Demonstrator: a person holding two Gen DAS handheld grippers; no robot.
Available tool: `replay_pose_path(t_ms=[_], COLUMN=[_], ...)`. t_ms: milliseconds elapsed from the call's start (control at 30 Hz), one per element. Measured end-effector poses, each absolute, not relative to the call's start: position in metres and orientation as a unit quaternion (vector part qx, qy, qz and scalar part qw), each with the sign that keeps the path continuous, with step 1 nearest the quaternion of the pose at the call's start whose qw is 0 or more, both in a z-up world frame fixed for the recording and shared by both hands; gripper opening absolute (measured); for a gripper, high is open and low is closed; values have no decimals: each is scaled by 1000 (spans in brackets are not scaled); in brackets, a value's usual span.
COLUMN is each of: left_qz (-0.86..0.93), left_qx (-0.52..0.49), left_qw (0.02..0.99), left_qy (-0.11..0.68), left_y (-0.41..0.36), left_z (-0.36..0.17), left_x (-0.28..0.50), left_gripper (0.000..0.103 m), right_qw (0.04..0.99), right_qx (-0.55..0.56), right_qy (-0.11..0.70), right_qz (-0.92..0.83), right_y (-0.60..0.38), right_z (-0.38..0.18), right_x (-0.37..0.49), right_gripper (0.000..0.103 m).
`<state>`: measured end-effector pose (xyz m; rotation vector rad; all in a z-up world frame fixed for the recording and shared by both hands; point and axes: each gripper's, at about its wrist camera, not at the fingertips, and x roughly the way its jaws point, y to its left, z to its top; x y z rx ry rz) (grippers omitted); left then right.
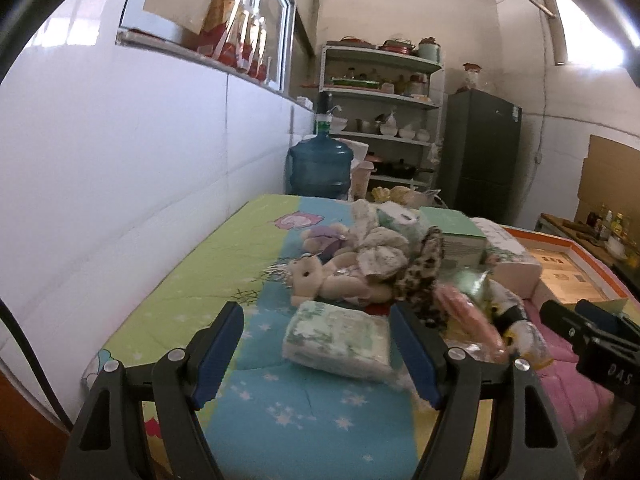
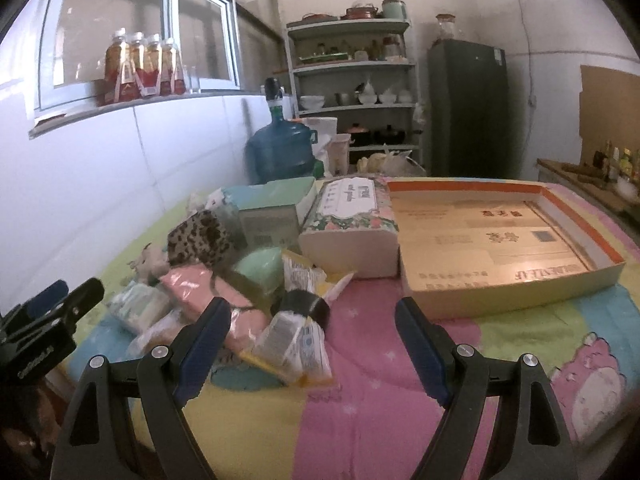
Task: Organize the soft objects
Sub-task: 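Grasp the green-printed wipe pack with the left tool while the right tool grasps the white snack bag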
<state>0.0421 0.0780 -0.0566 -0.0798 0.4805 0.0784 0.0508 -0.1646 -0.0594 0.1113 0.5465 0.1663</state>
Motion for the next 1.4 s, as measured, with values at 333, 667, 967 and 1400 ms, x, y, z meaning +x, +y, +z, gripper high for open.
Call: replay_pose_path(t_ms=[333, 667, 967, 1400], left_qz=[33, -40, -56, -64], left_qx=[-41, -78, -89, -88], left_qw=[962, 944, 943, 952], left_qy=[269, 319, 316, 285], left_y=[97, 95, 83, 81], left_z=[-76, -105, -105, -87], left_x=[78, 97, 94, 76], left_gripper=[76, 76, 49, 28], right_qw=[950, 941, 931, 930], right_qx=[72, 81, 106, 89], right_qy=[291, 315, 336, 328], right_qz=[87, 87, 101, 144], right_y=[-163, -161, -173, -165], right_z=[-72, -85, -93, -84], right_x=[80, 91, 94, 82], right_gripper=[85, 85, 76, 36])
